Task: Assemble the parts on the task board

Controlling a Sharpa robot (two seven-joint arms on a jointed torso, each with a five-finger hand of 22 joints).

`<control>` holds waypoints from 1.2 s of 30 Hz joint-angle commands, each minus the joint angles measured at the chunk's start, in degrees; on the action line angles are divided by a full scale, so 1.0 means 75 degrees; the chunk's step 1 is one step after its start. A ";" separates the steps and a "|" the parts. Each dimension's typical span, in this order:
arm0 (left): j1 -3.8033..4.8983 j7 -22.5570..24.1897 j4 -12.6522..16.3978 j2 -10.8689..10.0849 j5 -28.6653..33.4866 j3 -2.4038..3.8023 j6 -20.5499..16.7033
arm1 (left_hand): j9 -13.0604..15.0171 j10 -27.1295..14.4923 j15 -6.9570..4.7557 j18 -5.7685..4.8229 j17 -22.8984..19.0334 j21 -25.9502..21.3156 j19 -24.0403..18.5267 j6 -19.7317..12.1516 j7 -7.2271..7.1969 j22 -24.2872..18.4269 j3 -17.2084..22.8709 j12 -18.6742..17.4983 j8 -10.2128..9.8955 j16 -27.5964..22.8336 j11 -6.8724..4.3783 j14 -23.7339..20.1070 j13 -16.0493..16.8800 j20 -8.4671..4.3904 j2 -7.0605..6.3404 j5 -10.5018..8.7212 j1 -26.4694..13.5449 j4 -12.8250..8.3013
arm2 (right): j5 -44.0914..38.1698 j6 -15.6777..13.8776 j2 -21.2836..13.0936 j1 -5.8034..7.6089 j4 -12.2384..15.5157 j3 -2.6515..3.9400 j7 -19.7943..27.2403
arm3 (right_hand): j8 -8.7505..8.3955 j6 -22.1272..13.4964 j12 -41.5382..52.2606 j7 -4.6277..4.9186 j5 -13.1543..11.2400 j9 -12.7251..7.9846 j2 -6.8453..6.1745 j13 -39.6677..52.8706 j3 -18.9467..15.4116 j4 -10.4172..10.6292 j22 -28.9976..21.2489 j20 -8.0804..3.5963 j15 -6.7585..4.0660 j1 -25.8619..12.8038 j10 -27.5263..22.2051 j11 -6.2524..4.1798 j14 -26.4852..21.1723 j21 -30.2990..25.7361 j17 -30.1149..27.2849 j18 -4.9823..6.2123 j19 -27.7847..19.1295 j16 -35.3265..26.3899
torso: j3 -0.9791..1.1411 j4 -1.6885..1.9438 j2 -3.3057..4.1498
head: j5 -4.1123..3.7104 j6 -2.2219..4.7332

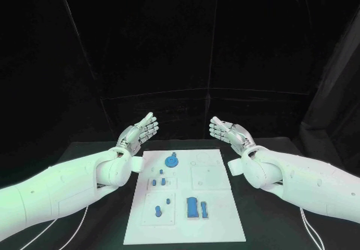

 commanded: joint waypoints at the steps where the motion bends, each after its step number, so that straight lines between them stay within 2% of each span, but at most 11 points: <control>1: -0.0098 0.0137 0.0541 -0.0108 -0.0337 0.0092 -0.1413 | -0.0047 -0.1257 -0.0717 -0.0265 -0.0050 -0.0062 -0.0602 -0.1246 -0.0458 -0.0253 -0.0295 -0.0088 -0.0074 -0.0222 -0.0253 -0.1163 -0.0045 -0.0385 0.0049 -0.0112 -0.1716 0.0009 | 0.0729 -0.1421 -0.0196 -0.0079 0.0613 0.0046 0.0364 | -0.0058 -0.1151 -0.0087 -0.0257 -0.0049 -0.0061 -0.0048 -0.0046 0.0339 -0.0063 -0.0044 -0.0377 -0.0692 -0.1786 -0.1294 -0.0261 -0.1312 -0.0093 -0.0054 -0.0266 -0.1103 -0.0064 | 0.0010 0.0125 -0.0045 | 0.0002 0.0021; 2: -0.0142 0.0151 0.0742 -0.0159 -0.0386 0.0132 -0.1671 | -0.0047 -0.1385 -0.0717 -0.0265 -0.0050 -0.0062 -0.0652 -0.1376 -0.0458 -0.0790 -0.0319 -0.0088 -0.0074 -0.0222 -0.0794 -0.1287 -0.0045 -0.0435 0.0049 -0.0112 -0.1893 0.0009 | 0.0836 -0.1639 -0.0264 -0.0109 0.0819 0.0064 0.0407 | -0.0058 -0.1275 -0.0087 -0.0808 -0.0049 -0.0061 -0.0048 -0.0046 0.0371 -0.0063 -0.0044 -0.0420 -0.0692 -0.1982 -0.1434 -0.0823 -0.1454 -0.0093 -0.0054 -0.0265 -0.1220 -0.0064 | 0.0010 0.0125 -0.0045 | 0.0002 0.0021; 3: -0.0203 0.0171 0.1019 -0.0230 -0.0454 0.0188 -0.2029 | -0.0047 -0.1521 -0.0717 -0.0319 -0.0050 -0.0062 -0.0722 -0.1510 -0.0458 -0.0790 -0.0354 -0.0088 -0.0074 -0.0222 -0.0794 -0.1409 -0.0045 -0.0475 0.0049 -0.0112 -0.2078 0.0009 | 0.0973 -0.1917 -0.0351 -0.0147 0.1081 0.0086 0.0463 | -0.0058 -0.1388 -0.0087 -0.0808 -0.0049 -0.0061 -0.0048 -0.0046 0.0408 -0.0063 -0.0044 -0.0454 -0.0692 -0.2156 -0.1561 -0.0823 -0.1587 -0.0093 -0.0054 -0.0265 -0.1332 -0.0064 | 0.0010 0.0125 -0.0045 | 0.0002 0.0021; 4: -0.0241 0.0183 0.1195 -0.0274 -0.0497 0.0222 -0.2254 | -0.0047 -0.1617 -0.0717 -0.0882 -0.0050 -0.0062 -0.0765 -0.1604 -0.0458 -0.0790 -0.0367 -0.0088 -0.0074 -0.0222 -0.0794 -0.1499 -0.0045 -0.0503 0.0049 -0.0112 -0.2206 0.0009 | 0.1056 -0.2086 -0.0403 -0.0170 0.1241 0.0100 0.0496 | -0.0058 -0.1485 -0.0087 -0.0808 -0.0049 -0.0061 -0.0048 -0.0046 0.0436 -0.0063 -0.0044 -0.0490 -0.0692 -0.2307 -0.1671 -0.0823 -0.1699 -0.0093 -0.0054 -0.0315 -0.1423 -0.0064 | 0.0010 0.0125 -0.0045 | 0.0002 0.0021; 8: -0.0366 0.0224 0.1764 -0.0419 -0.0637 0.0336 -0.2987 | -0.0047 -0.1946 -0.0717 -0.0882 -0.0050 -0.0062 -0.0923 -0.1930 -0.0458 -0.0790 -0.0914 -0.0088 -0.0074 -0.0222 -0.0794 -0.1804 -0.0045 -0.0607 0.0049 -0.0112 -0.2657 0.0009 | 0.1308 -0.2598 -0.0563 -0.0241 0.1723 0.0141 0.0598 | -0.0058 -0.1789 -0.0087 -0.0808 -0.0049 -0.0061 -0.0048 -0.0046 0.0515 -0.0063 -0.0044 -0.0591 -0.0692 -0.2778 -0.2014 -0.0823 -0.2040 -0.0093 -0.0054 -0.0348 -0.1711 -0.0064 | 0.0010 0.0125 -0.0045 | 0.0002 0.0021; 9: -0.0391 0.0232 0.1875 -0.0447 -0.0664 0.0358 -0.3131 | -0.0047 -0.2027 -0.0717 -0.0882 -0.0050 -0.0062 -0.0957 -0.2016 -0.0458 -0.0790 -0.0914 -0.0088 -0.0074 -0.0222 -0.0794 -0.1881 -0.0045 -0.0641 0.0049 -0.0112 -0.2770 0.0009 | 0.1351 -0.2686 -0.0591 -0.0253 0.1807 0.0148 0.0616 | -0.0058 -0.1861 -0.0087 -0.0808 -0.0049 -0.0061 -0.0048 -0.0046 0.0538 -0.0063 -0.0044 -0.0613 -0.0692 -0.2890 -0.2092 -0.0823 -0.2128 -0.0093 -0.0054 -0.0883 -0.1784 -0.0064 | 0.0010 0.0125 -0.0045 | 0.0002 0.0021; 10: -0.0413 0.0239 0.1977 -0.0473 -0.0689 0.0378 -0.3261 | -0.0047 -0.2108 -0.0717 -0.0882 -0.0050 -0.0062 -0.0986 -0.2091 -0.0458 -0.0790 -0.0914 -0.0088 -0.0074 -0.0222 -0.0794 -0.1952 -0.0045 -0.0670 0.0049 -0.0112 -0.2878 0.0009 | 0.1388 -0.2762 -0.0614 -0.0263 0.1878 0.0154 0.0631 | -0.0058 -0.1909 -0.0087 -0.0808 -0.0049 -0.0061 -0.0048 -0.0046 0.1077 -0.0063 -0.0044 -0.0623 -0.0692 -0.2965 -0.2147 -0.0823 -0.2180 -0.0093 -0.0054 -0.0883 -0.1833 -0.0064 | 0.0010 0.0125 -0.0045 | 0.0002 0.0021; 11: -0.0441 0.0248 0.2105 -0.0506 -0.0721 0.0404 -0.3426 | -0.0047 -0.2209 -0.0717 -0.0882 -0.0050 -0.0062 -0.1031 -0.2188 -0.0458 -0.0790 -0.0914 -0.0088 -0.0074 -0.0222 -0.0794 -0.2043 -0.0045 -0.1213 0.0049 -0.0112 -0.3012 0.0009 | 0.1429 -0.2844 -0.0640 -0.0275 0.1956 0.0161 0.0647 | -0.0058 -0.2023 -0.0087 -0.0808 -0.0049 -0.0061 -0.0048 -0.0046 0.1077 -0.0063 -0.0044 -0.1193 -0.0692 -0.3141 -0.2280 -0.0823 -0.2307 -0.0093 -0.0054 -0.0883 -0.1938 -0.0064 | 0.0010 0.0125 -0.0045 | 0.0002 0.0021; 21: -0.0498 0.0266 0.2363 -0.0572 -0.0784 0.0455 -0.3758 | -0.0047 -0.2792 -0.0717 -0.0882 -0.0050 -0.0062 -0.1349 -0.2772 -0.0458 -0.0790 -0.0914 -0.0088 -0.0074 -0.0222 -0.0794 -0.2586 -0.0045 -0.1213 0.0049 -0.0112 -0.3813 0.0009 | 0.1462 -0.2911 -0.0661 -0.0284 0.2019 0.0166 0.0661 | -0.0058 -0.2571 -0.0087 -0.0808 -0.0049 -0.0061 -0.0048 -0.0046 0.1077 -0.0063 -0.0044 -0.1193 -0.0692 -0.3987 -0.2890 -0.0823 -0.2936 -0.0093 -0.0054 -0.0883 -0.2441 -0.0064 | 0.0010 0.0125 -0.0045 | 0.0002 0.0021; 22: -0.0498 0.0266 0.2363 -0.0572 -0.0784 0.0455 -0.3758 | -0.0047 -0.2844 -0.0717 -0.0882 -0.0050 -0.0062 -0.1887 -0.2820 -0.0458 -0.0790 -0.0914 -0.0088 -0.0074 -0.0222 -0.0794 -0.2633 -0.0045 -0.1213 0.0049 -0.0112 -0.3878 0.0009 | 0.1462 -0.2911 -0.0661 -0.0284 0.2019 0.0166 0.0661 | -0.0058 -0.2614 -0.0087 -0.0808 -0.0049 -0.0061 -0.0048 -0.0046 0.1077 -0.0063 -0.0044 -0.1193 -0.0692 -0.4051 -0.2938 -0.0823 -0.2980 -0.0093 -0.0054 -0.0883 -0.2492 -0.0064 | 0.0010 0.0125 -0.0045 | 0.0002 0.0021; 36: -0.0498 0.0266 0.2363 -0.0572 -0.0784 0.0455 -0.3758 | -0.0047 -0.3300 -0.0717 -0.0882 -0.0050 -0.0062 -0.1887 -0.3271 -0.0458 -0.0790 -0.0914 -0.0088 -0.0074 -0.0222 -0.0794 -0.3051 -0.0045 -0.1213 0.0049 -0.0112 -0.4513 0.0009 | 0.1462 -0.2911 -0.0661 -0.0284 0.2019 0.0166 0.0661 | -0.0058 -0.3026 -0.0087 -0.0808 -0.0049 -0.0061 -0.0048 -0.0046 0.1077 -0.0063 -0.0044 -0.1193 -0.0692 -0.4709 -0.3413 -0.0823 -0.3448 -0.0093 -0.0054 -0.0883 -0.2890 -0.0064 | 0.0010 0.0125 -0.0045 | 0.0002 0.0021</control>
